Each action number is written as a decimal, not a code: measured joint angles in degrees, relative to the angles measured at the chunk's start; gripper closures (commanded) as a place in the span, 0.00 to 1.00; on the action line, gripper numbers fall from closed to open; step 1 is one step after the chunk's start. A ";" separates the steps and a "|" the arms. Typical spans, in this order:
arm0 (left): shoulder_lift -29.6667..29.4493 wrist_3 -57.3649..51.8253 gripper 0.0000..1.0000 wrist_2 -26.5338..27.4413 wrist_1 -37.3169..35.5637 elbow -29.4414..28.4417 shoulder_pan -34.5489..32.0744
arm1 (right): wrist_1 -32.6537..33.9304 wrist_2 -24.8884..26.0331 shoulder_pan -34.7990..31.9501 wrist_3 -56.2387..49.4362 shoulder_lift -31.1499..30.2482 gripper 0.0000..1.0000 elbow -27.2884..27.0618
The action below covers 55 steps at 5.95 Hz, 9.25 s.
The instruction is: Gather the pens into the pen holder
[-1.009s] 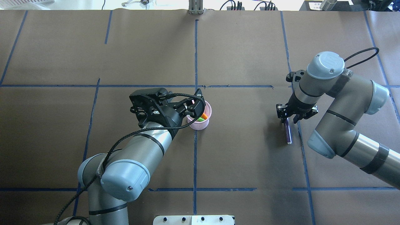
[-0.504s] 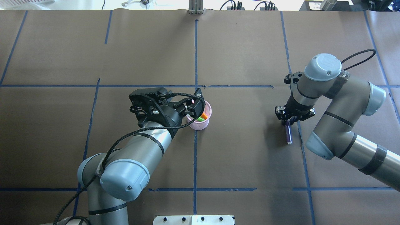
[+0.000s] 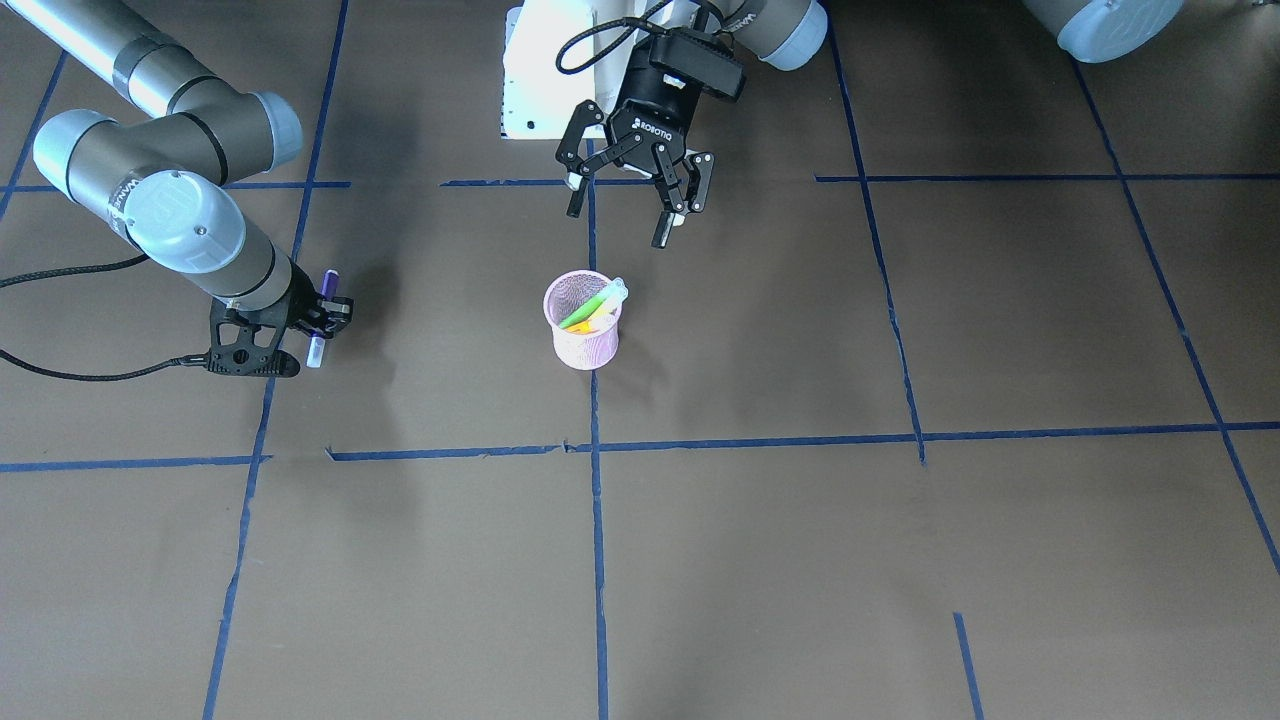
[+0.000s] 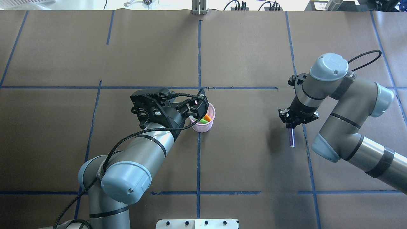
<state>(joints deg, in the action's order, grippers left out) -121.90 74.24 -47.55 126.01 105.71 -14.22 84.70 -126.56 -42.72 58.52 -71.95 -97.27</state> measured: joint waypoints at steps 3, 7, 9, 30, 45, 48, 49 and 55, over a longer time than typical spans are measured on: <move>1.91 -9.25 0.00 -1.71 -0.41 -0.34 -1.23 | -0.02 17.36 5.96 11.83 4.61 1.00 -15.06; 8.21 -14.25 0.01 -12.55 -0.79 0.12 -6.12 | -0.12 48.29 19.16 24.31 10.42 1.00 -19.28; 11.26 -14.30 0.01 -17.72 -0.89 0.43 -7.15 | -0.46 63.05 24.95 29.08 11.50 1.00 -18.62; 30.72 -62.29 0.00 -81.69 -39.25 0.08 -62.26 | 10.65 -7.94 -40.98 -54.31 -19.15 0.00 -4.60; 37.46 -69.86 0.00 -88.99 -39.37 -4.90 -73.53 | 10.30 -8.22 -49.13 -68.60 -24.67 0.00 1.52; 38.09 -69.58 0.00 -87.75 -39.77 -2.02 -75.33 | 10.29 -8.14 -49.12 -68.43 -24.71 0.00 1.28; 38.16 -69.79 0.00 -87.22 -39.90 -2.34 -75.44 | 10.30 -8.22 -49.12 -68.36 -24.72 0.00 1.15; 38.70 -69.98 0.00 -86.99 -39.48 -4.12 -75.43 | 8.54 -8.05 -49.12 -65.14 -25.12 0.00 -0.03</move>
<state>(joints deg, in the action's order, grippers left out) -83.21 4.26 -134.54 86.53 101.59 -89.65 93.24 -134.62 -91.84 -6.62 -97.07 -97.30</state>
